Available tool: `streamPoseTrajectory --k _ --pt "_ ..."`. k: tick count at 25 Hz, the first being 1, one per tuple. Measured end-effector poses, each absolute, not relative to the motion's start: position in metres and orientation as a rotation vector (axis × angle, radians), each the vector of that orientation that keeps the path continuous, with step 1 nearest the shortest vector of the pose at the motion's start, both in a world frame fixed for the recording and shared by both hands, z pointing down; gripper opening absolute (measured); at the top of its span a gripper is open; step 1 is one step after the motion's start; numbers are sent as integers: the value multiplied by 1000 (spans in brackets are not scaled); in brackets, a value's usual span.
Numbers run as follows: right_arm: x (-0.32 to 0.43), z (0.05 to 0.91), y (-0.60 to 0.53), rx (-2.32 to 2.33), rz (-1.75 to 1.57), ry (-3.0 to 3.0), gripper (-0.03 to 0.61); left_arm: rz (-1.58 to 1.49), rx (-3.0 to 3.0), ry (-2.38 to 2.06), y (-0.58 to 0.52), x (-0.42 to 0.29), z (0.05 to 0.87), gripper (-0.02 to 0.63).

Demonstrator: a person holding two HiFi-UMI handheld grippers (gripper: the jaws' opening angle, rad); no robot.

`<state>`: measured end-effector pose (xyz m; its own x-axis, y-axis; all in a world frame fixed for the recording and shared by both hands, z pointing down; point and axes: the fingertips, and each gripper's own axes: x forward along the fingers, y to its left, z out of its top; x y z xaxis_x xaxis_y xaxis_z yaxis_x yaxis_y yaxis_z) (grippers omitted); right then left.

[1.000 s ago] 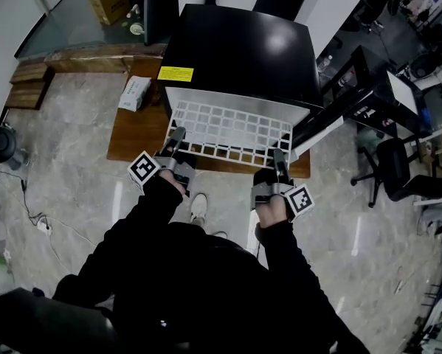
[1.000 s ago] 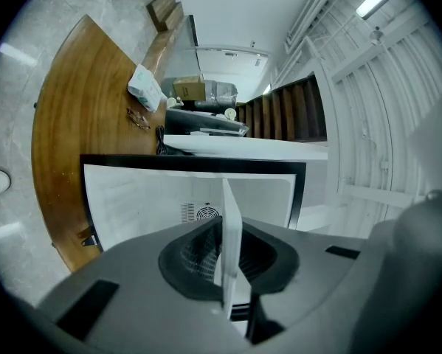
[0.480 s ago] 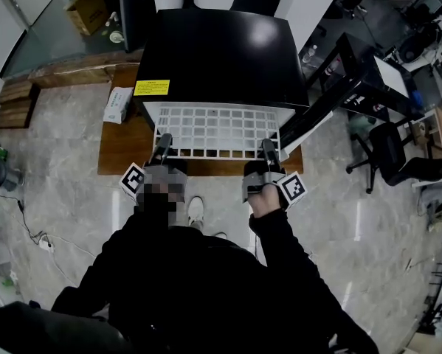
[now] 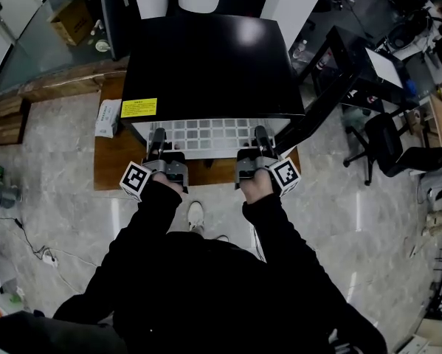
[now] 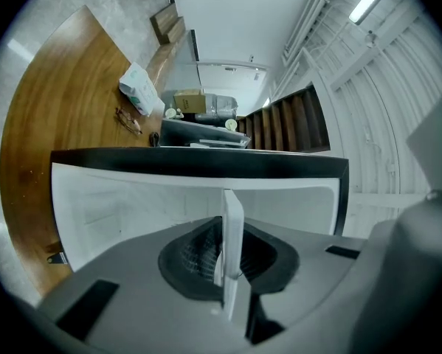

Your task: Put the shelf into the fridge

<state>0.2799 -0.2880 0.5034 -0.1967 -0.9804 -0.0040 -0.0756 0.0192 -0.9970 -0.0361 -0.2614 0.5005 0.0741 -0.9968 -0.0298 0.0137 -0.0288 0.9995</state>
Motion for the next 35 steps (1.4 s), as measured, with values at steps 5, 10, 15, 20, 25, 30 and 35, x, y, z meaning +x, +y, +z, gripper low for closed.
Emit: streamPoseTrajectory --k 5,10,15,20,25,30,35 --pt "275 501 -318 -1190 -1299 1376 31 -1211 1249 -1159 -293 -40 500 31" --pt "274 500 -354 -1216 -1271 1360 31 -1243 1232 -1188 -322 -40 496 32" --pt "273 501 -368 -1233 -1234 1335 31 -1274 1229 -1218 -335 -42 498 34" --pt "273 499 -377 -1233 -1216 1314 31 -1277 1239 -1233 -344 -42 498 34" --pt "272 498 -378 -1209 -1182 1361 31 -1271 1275 -1223 -345 -40 495 37" --pt "246 503 -351 -1184 -1257 1495 165 -1214 1470 -1138 -334 -27 481 124" --pt "232 502 -291 -1209 -1284 1732 179 -1050 1681 -1068 -288 6 473 153"
